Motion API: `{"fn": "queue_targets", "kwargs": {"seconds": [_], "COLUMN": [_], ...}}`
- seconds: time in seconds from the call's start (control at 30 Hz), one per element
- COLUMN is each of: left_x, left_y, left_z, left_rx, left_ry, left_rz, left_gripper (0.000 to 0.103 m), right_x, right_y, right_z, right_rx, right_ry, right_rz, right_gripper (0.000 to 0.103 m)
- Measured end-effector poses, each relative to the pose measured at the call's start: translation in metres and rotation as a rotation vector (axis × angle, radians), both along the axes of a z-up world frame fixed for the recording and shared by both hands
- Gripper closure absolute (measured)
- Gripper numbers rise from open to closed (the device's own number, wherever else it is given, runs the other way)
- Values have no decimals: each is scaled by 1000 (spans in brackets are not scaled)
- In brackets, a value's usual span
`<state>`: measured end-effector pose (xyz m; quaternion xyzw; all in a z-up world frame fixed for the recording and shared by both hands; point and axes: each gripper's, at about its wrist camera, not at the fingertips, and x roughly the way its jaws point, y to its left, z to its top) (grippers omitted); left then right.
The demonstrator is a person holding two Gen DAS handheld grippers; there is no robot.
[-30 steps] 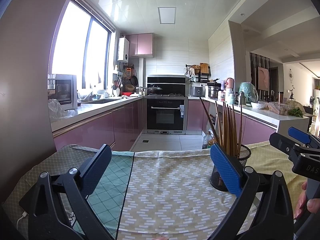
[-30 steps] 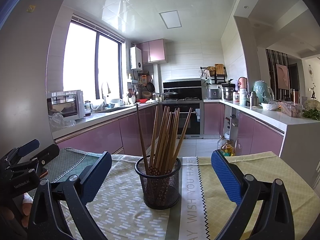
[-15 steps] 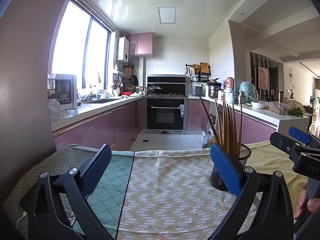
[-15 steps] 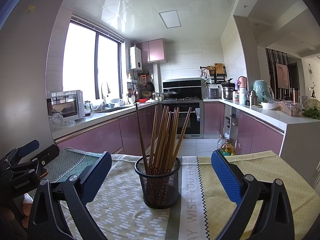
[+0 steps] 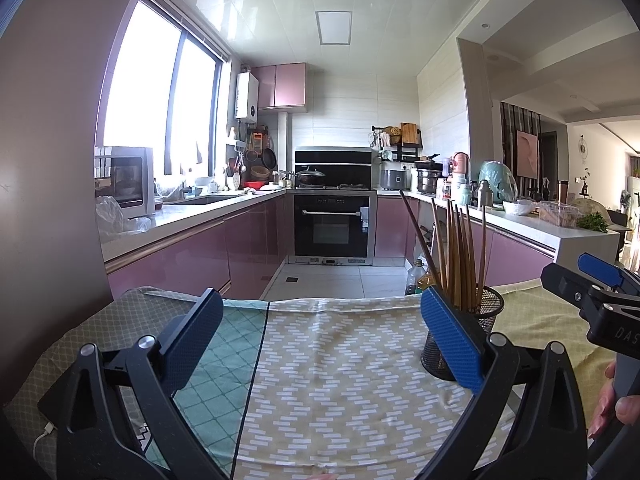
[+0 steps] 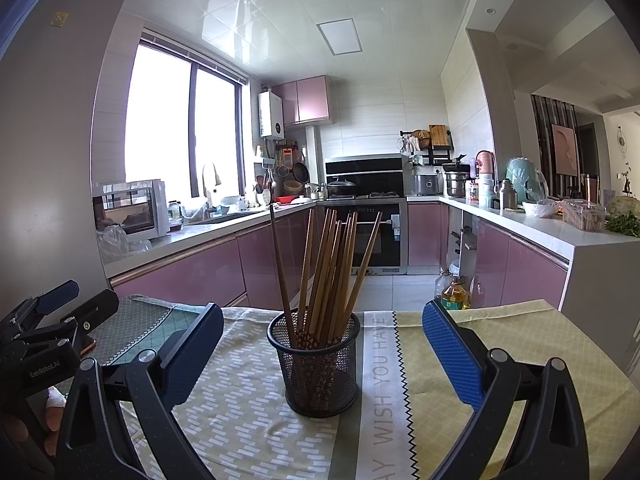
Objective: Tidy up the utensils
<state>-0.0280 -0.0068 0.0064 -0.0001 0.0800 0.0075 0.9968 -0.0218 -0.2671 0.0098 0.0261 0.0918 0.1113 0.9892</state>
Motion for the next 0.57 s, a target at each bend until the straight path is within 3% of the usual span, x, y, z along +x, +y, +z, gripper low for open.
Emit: {"fn": "queue_targets", "kwargs": {"seconds": [0.27, 0.4, 0.47, 0.57], "left_x": [-2, 8, 17, 33], "left_y": [-6, -6, -1, 12], "left_z": [0, -2, -6, -17], "left_rx": [30, 45, 41, 28], "left_ry": [5, 80, 138, 235], "left_rz": [-13, -22, -27, -7], "left_gripper": [6, 6, 6, 6], "right_x": [0, 6, 21, 57], "right_y": [0, -9, -21, -50], "right_z": [-1, -5, -11, -35], "right_rx": [-4, -32, -61, -120], "right_ry": [7, 39, 123, 347], "right_rz": [-2, -17, -49, -131], "right_gripper": [7, 7, 7, 7]}}
